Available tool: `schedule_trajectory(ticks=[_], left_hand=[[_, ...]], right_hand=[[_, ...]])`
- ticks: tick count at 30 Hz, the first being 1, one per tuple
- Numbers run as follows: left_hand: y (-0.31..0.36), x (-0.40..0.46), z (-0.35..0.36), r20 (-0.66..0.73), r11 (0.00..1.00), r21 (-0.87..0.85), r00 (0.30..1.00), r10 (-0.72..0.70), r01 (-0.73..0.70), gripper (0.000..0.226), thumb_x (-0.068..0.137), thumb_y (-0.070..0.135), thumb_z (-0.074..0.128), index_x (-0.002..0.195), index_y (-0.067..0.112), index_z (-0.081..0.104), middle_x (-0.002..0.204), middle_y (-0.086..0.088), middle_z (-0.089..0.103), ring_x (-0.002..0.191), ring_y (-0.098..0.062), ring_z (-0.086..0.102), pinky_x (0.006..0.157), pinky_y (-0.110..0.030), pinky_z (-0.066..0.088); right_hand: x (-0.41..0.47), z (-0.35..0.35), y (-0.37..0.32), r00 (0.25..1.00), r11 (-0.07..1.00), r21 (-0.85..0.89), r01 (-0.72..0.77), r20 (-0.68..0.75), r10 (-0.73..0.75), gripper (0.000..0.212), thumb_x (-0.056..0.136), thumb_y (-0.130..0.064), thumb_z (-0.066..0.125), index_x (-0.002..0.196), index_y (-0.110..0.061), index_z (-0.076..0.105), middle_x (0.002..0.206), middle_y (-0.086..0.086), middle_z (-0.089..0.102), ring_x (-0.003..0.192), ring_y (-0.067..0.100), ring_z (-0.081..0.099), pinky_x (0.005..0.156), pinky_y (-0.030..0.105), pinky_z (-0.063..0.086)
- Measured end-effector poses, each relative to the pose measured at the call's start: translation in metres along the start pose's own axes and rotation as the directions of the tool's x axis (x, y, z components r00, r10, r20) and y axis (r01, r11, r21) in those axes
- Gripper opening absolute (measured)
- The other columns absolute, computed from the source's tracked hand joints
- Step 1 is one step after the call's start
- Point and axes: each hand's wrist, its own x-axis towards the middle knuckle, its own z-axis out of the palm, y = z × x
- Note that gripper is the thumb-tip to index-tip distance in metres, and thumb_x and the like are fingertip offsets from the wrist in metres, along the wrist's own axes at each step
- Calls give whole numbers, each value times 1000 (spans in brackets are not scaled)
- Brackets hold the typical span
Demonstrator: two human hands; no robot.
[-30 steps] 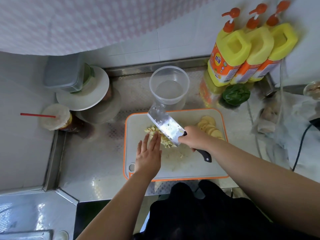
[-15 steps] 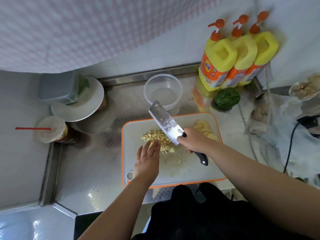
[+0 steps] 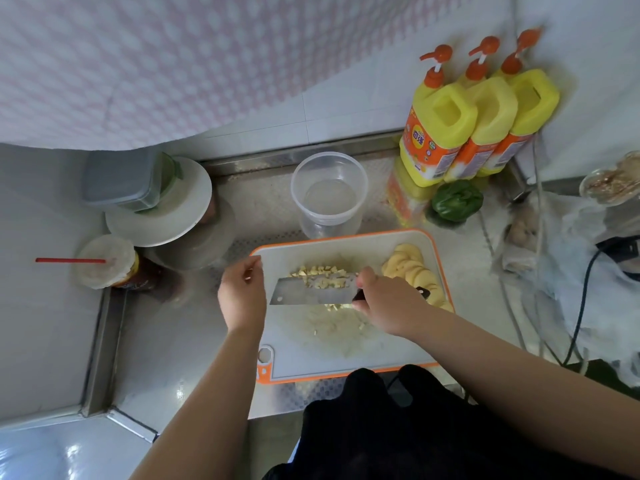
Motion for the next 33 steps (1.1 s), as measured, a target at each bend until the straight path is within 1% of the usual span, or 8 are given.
schedule_trajectory(ticks=[4, 9, 18, 20, 22, 25, 28, 33], left_hand=[[11, -19, 14, 366, 975, 44, 911, 189, -220, 9, 91, 28, 69, 85, 23, 64, 87, 9, 62, 75, -6, 60, 63, -11, 41], [3, -33, 29, 639, 886, 196, 740, 210, -421, 14, 99, 21, 53, 87, 27, 57, 90, 10, 56, 83, -12, 54, 70, -24, 39], [6, -7, 53, 626, 866, 333, 774, 92, -373, 24, 102, 19, 46, 113, 13, 67, 117, -6, 58, 111, -25, 52, 94, -34, 42], [8, -8, 50, 539, 876, 327, 832, 134, -353, 22, 101, 17, 48, 110, 13, 67, 113, -4, 60, 109, -25, 52, 92, -33, 42], [15, -16, 42, 462, 923, 243, 873, 160, -298, 15, 100, 21, 51, 98, 16, 65, 93, 3, 60, 92, -22, 56, 76, -30, 42], [31, -39, 34, 600, 937, 205, 793, 107, -282, 25, 102, 31, 46, 81, 24, 56, 72, 11, 56, 69, -8, 54, 59, -25, 36], [36, -53, 40, 717, 882, 269, 692, 86, -388, 32, 105, 30, 38, 79, 22, 55, 74, 10, 58, 69, -8, 54, 59, -26, 40], [29, -32, 63, 650, 846, 364, 757, 68, -389, 23, 101, 18, 40, 93, 13, 61, 95, -6, 62, 90, -27, 59, 72, -32, 41]], right_hand=[[4, 4, 1, 997, 993, -102, 63, -45, -68, 36, 98, -41, 45, 117, -12, 40, 101, 5, 64, 85, 26, 62, 74, 36, 38], [4, 2, 0, 985, 986, -110, 126, -102, -138, 36, 98, -40, 46, 117, -10, 40, 100, 4, 63, 89, 27, 63, 79, 36, 41], [-4, 9, 0, 986, 986, -88, 145, -74, -152, 35, 98, -38, 46, 119, -11, 37, 88, 1, 61, 79, 24, 60, 80, 35, 39], [-6, 10, 0, 985, 987, -62, 147, -78, -152, 33, 98, -38, 47, 117, -12, 37, 85, -1, 59, 77, 23, 59, 80, 36, 39], [-5, 8, 2, 987, 989, -57, 136, -75, -140, 32, 98, -37, 47, 116, -13, 37, 86, -1, 60, 77, 23, 60, 79, 36, 38], [-4, 6, 4, 988, 989, -78, 129, -70, -135, 33, 98, -37, 46, 116, -11, 37, 89, 1, 61, 79, 24, 60, 77, 36, 36], [-4, 3, 2, 985, 982, -126, 140, -82, -151, 36, 99, -38, 43, 117, -8, 35, 91, 5, 63, 81, 27, 60, 79, 37, 34], [-7, 7, 0, 984, 979, -120, 163, -58, -171, 36, 99, -37, 45, 118, -7, 36, 78, -1, 51, 67, 24, 48, 85, 37, 37]])
